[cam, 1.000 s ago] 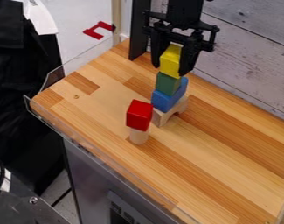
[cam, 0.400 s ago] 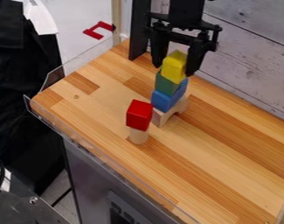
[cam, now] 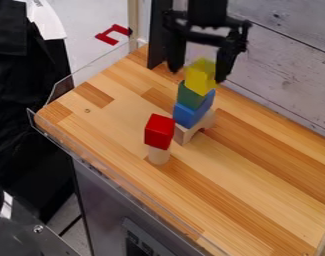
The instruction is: Put the yellow block on top of the green block
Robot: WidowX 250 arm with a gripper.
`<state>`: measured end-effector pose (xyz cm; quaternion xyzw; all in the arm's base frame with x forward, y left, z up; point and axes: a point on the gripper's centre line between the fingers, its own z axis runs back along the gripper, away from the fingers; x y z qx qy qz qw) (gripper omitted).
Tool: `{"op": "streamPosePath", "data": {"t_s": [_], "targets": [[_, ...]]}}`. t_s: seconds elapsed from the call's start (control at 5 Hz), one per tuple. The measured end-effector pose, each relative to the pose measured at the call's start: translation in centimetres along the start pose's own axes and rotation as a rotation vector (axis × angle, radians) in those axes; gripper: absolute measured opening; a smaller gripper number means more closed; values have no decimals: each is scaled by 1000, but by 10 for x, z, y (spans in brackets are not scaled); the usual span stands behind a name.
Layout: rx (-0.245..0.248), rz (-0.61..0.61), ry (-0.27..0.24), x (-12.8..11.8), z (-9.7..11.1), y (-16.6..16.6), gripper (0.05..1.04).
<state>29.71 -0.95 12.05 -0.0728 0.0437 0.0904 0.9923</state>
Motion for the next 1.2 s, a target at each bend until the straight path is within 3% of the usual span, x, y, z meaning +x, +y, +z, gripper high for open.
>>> {"op": "streamPosePath", "data": {"t_s": [0.2,0.4,0.6,1.0,1.2], "targets": [[-16,7,-138,-24,48,-4,999],[-6,-5,-166,-38,73,-4,999],[24,-20,-133,-49,70,2,999],[94,-41,8,-57,29,15,999],[110,-47,12,-58,21,19,999]]}}
